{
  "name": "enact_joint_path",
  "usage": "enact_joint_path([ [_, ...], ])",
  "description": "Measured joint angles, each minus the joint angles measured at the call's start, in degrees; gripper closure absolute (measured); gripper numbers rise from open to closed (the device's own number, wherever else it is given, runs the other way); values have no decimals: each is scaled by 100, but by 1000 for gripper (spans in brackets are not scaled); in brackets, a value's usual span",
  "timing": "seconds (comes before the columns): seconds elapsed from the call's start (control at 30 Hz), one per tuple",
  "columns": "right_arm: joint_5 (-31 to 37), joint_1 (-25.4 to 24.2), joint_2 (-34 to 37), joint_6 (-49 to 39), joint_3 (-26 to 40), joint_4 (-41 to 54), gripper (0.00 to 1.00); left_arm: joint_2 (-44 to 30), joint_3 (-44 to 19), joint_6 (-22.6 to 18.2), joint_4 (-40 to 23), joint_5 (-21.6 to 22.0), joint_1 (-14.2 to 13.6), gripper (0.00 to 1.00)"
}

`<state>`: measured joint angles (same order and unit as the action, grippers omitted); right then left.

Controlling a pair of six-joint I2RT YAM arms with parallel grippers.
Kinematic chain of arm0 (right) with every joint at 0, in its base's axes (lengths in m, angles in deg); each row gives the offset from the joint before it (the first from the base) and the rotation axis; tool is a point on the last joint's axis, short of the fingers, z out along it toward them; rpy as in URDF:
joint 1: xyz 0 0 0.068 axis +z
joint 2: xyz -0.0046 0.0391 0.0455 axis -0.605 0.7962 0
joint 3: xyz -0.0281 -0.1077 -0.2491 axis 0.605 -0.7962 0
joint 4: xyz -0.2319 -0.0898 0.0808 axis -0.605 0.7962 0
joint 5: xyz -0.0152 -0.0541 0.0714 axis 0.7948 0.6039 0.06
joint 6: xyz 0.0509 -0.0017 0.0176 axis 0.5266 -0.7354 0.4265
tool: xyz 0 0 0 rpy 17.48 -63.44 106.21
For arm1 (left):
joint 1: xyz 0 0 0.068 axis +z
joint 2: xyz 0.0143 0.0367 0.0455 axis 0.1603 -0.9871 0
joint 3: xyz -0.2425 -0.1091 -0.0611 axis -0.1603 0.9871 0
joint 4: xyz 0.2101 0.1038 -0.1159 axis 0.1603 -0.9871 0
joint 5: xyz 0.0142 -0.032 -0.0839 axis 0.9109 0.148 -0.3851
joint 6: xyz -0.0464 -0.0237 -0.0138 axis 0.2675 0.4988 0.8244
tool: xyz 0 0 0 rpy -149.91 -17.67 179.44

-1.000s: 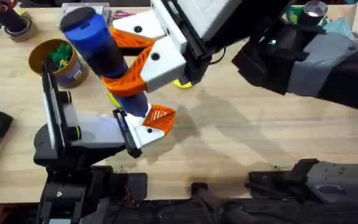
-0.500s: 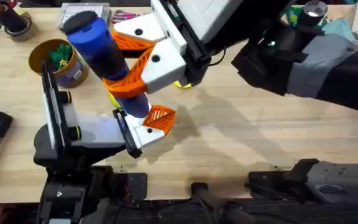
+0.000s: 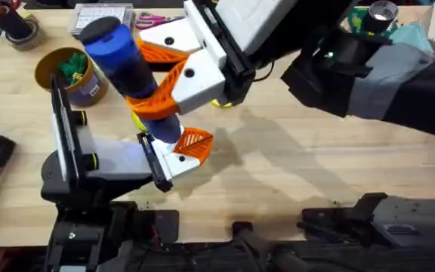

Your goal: Pick up the gripper from the table and insert it into the empty holder that is missing its gripper. Then pick up a screw, insert it into the mounting hole, and use the screwdriver to tighten it. Finally, clean up the table by picking up the vegetable and placing it into the bucket.

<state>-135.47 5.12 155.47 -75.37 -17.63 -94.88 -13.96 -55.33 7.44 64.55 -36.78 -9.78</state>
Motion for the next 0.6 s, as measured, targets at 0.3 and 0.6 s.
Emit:
enact_joint_path([
  [0.3, 2, 2, 10, -17, 0, -2, 975, 0, 0, 0, 2, 0, 0, 997],
  [0.6, 40, 0, 42, -17, -18, -40, 975, 0, 0, 2, -3, 0, 0, 997],
])
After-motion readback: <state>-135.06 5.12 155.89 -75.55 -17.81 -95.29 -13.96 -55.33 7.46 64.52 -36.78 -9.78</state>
